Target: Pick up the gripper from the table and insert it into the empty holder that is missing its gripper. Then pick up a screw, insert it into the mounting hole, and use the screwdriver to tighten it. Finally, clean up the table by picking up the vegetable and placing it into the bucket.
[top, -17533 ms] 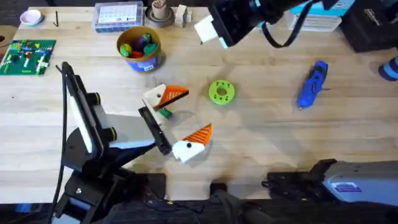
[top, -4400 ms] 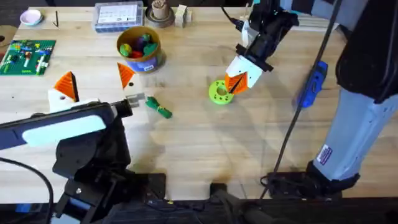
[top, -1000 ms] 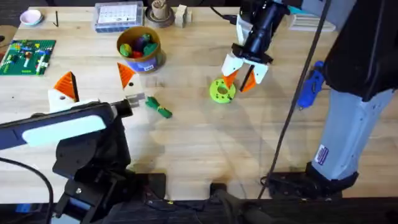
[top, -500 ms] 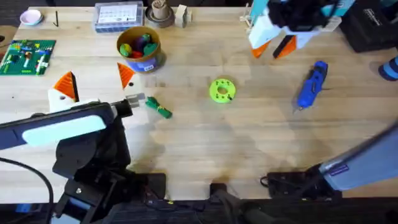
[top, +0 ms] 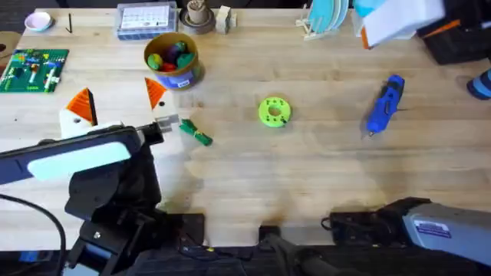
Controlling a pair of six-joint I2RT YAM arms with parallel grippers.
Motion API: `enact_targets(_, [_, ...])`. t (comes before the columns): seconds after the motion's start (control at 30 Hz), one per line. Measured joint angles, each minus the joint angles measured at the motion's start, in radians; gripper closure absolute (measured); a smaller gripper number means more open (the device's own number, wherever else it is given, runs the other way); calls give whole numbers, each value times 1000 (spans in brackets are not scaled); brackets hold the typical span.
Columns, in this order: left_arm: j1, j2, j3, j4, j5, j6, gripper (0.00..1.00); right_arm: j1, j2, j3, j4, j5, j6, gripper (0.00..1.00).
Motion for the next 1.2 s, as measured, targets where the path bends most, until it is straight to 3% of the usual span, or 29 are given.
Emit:
enact_targets(0.13, [0, 0, 0, 0, 0, 0, 8, 0, -83, -119, 58, 12, 1, 96])
enact_targets(0.37, [0, 0, 0, 0, 0, 0, 9, 0, -249, -474, 307, 13, 54, 37])
enact_targets(0.5, [0, 0, 0, 0, 0, 0, 8, 0, -337, -615, 397, -29, 76, 8])
enact_targets(0.8, [0, 0, 0, 0, 0, 0, 8, 42, -338, -806, 496, -182, 98, 8])
enact_targets(1.2, [0, 0, 0, 0, 0, 0, 8, 164, -292, -952, 713, -184, 99, 8])
